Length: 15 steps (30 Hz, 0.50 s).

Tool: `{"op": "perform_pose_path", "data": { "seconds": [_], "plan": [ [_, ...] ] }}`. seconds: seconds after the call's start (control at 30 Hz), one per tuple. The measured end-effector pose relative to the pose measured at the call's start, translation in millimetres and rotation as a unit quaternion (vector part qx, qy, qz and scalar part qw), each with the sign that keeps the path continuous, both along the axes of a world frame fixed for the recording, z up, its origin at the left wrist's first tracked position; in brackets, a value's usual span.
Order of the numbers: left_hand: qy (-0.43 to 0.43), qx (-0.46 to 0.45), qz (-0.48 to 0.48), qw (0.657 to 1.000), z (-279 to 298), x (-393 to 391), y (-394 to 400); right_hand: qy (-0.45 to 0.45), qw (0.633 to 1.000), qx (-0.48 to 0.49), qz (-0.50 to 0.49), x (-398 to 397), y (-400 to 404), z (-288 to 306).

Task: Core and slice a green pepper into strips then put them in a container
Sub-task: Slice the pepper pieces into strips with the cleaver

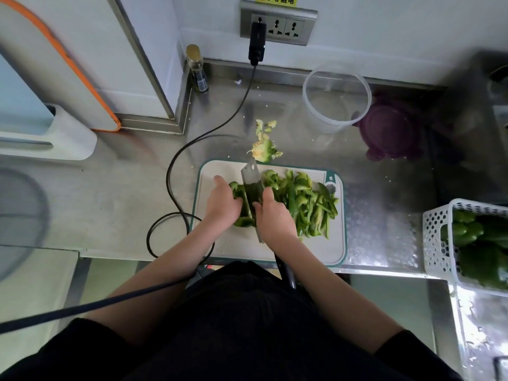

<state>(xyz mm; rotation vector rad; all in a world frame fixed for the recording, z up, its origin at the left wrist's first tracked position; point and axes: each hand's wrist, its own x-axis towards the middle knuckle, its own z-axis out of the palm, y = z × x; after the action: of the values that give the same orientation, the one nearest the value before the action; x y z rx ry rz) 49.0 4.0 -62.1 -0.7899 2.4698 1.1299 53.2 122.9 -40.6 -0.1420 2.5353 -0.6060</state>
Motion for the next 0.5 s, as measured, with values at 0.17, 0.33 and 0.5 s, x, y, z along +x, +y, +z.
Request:
{"op": "perform_pose_path", "data": {
  "seconds": [0.17, 0.33, 0.5],
  "plan": [
    [0.003, -0.001, -0.002, 1.0, -1.7, -0.6, -0.3, 0.007, 1.0, -0.005, 0.005, 1.0, -0.1, -6.6],
    [0.001, 0.004, -0.004, 1.0, -4.3, -1.1, -1.2, 0.01, 1.0, 0.025, 0.014, 1.2, -4.8, -14.9],
    [-0.001, 0.002, -0.004, 1.0, -5.9, -2.7, -2.0, 0.008, 0.997, 0.062, 0.034, 0.1, -9.8, -16.6]
  ]
}}
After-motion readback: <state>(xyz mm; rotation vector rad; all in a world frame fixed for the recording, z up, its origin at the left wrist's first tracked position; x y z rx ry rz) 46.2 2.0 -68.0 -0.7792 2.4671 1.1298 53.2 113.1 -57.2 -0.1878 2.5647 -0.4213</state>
